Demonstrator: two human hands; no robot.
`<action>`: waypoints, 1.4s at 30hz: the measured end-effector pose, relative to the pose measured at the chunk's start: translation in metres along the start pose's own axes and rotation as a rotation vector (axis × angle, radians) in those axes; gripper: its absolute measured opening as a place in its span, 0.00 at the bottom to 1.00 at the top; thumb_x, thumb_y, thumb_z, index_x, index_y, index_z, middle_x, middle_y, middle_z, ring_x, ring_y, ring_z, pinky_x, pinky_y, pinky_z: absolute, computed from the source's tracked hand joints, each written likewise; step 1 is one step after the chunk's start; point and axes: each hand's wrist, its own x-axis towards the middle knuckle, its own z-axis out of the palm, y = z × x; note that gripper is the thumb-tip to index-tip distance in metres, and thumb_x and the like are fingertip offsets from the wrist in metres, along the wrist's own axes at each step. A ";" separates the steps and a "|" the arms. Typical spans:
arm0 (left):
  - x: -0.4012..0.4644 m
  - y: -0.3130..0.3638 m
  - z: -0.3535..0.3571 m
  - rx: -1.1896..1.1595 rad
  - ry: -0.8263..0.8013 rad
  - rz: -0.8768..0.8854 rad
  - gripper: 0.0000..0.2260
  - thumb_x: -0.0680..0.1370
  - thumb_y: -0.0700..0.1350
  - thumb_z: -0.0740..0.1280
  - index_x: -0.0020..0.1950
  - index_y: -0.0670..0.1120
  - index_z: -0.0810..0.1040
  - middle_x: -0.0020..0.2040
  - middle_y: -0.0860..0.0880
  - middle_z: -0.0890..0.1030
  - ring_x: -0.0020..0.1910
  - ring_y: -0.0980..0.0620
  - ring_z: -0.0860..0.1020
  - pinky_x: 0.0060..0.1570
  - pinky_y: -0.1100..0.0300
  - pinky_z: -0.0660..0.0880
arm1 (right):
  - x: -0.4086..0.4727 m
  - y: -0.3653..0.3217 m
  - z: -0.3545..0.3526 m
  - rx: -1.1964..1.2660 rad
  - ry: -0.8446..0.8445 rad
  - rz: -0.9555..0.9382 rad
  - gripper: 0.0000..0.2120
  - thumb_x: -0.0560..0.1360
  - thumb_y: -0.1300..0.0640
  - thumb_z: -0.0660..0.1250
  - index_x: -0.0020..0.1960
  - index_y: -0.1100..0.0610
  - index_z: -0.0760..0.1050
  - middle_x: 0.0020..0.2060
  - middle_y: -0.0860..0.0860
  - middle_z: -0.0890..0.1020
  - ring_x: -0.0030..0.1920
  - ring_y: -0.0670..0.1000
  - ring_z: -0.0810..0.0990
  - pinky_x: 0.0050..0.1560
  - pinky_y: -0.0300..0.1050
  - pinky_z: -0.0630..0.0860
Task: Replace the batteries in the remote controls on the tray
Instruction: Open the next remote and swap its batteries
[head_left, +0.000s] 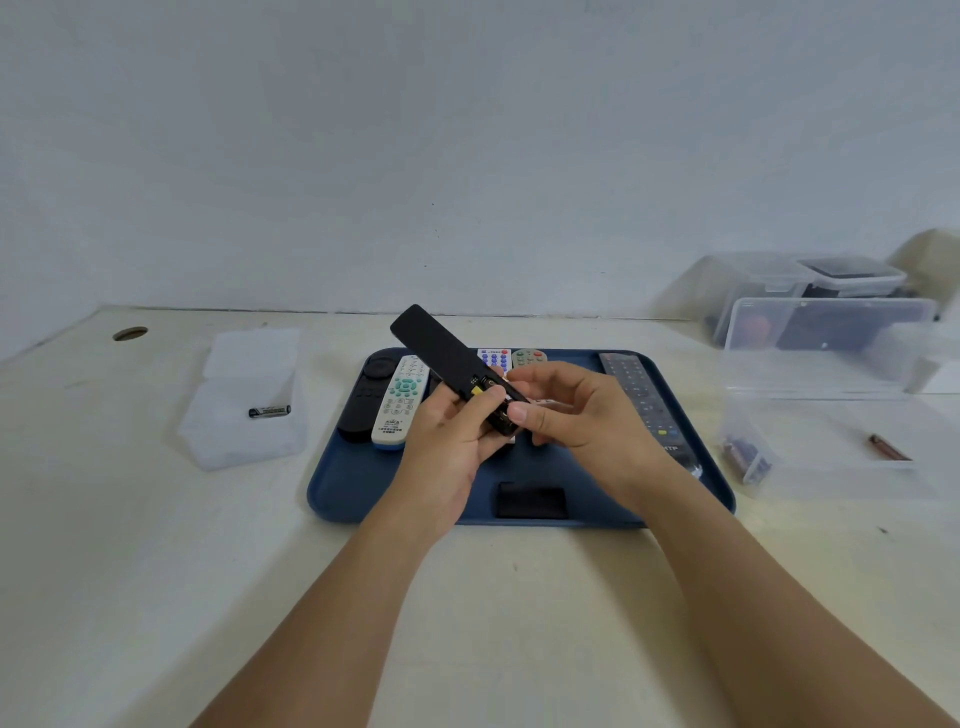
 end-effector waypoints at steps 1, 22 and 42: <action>0.000 0.000 -0.001 0.015 -0.017 0.002 0.08 0.82 0.38 0.64 0.60 0.40 0.79 0.56 0.39 0.84 0.59 0.43 0.83 0.56 0.53 0.81 | 0.000 0.000 0.001 0.007 0.002 -0.006 0.15 0.71 0.63 0.75 0.58 0.61 0.81 0.48 0.55 0.85 0.42 0.49 0.81 0.39 0.41 0.77; 0.001 0.002 -0.002 0.283 0.067 0.071 0.05 0.82 0.38 0.64 0.51 0.40 0.79 0.41 0.44 0.86 0.40 0.48 0.85 0.38 0.59 0.82 | -0.008 -0.027 -0.015 -0.486 -0.090 0.151 0.17 0.77 0.47 0.70 0.44 0.63 0.83 0.34 0.55 0.84 0.28 0.49 0.75 0.27 0.37 0.70; 0.002 0.000 -0.006 0.321 0.044 0.057 0.06 0.83 0.38 0.63 0.57 0.42 0.79 0.44 0.46 0.87 0.45 0.47 0.87 0.41 0.59 0.82 | -0.011 -0.021 -0.015 -0.864 -0.468 0.211 0.03 0.73 0.55 0.75 0.47 0.51 0.83 0.37 0.44 0.81 0.34 0.39 0.76 0.40 0.33 0.71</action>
